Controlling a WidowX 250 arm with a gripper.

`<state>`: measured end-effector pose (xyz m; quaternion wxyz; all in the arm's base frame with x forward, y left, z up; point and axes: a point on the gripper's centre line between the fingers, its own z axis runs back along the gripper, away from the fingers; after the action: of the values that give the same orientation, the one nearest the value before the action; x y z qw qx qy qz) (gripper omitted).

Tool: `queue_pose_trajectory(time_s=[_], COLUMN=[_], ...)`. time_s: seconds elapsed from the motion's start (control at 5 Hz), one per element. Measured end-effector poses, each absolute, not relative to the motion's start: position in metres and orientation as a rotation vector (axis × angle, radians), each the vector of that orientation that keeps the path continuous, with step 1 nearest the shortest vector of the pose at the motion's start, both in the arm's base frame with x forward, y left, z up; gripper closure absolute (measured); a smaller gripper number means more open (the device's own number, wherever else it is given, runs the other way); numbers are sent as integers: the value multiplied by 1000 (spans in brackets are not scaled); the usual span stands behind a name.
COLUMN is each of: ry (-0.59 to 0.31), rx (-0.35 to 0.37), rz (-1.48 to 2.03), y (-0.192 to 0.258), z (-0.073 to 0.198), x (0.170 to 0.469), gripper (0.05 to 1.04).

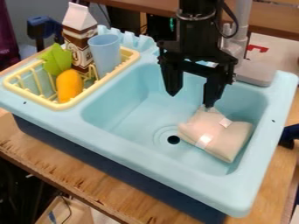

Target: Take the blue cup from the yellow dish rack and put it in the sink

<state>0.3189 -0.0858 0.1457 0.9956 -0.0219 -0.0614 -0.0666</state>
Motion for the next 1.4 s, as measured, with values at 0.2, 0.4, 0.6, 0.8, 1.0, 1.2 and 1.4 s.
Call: queue_pose_trajectory(time_s=[0.2,0.4,0.6,0.8,1.0,1.2,1.4], ry=[-88,-75,-101,-89,-94,-96,-95], rx=[-37,-47,-60,-59,-19,0,35], rz=[-138,-172,-223,-294,-366,-358,-337], y=[-85,-72,-49,-22,-8,8,21], z=[136,146,174,198,222,225,221], x=[317,317,318,319,324,324,331], gripper=[83,83,83,83,83,83,83])
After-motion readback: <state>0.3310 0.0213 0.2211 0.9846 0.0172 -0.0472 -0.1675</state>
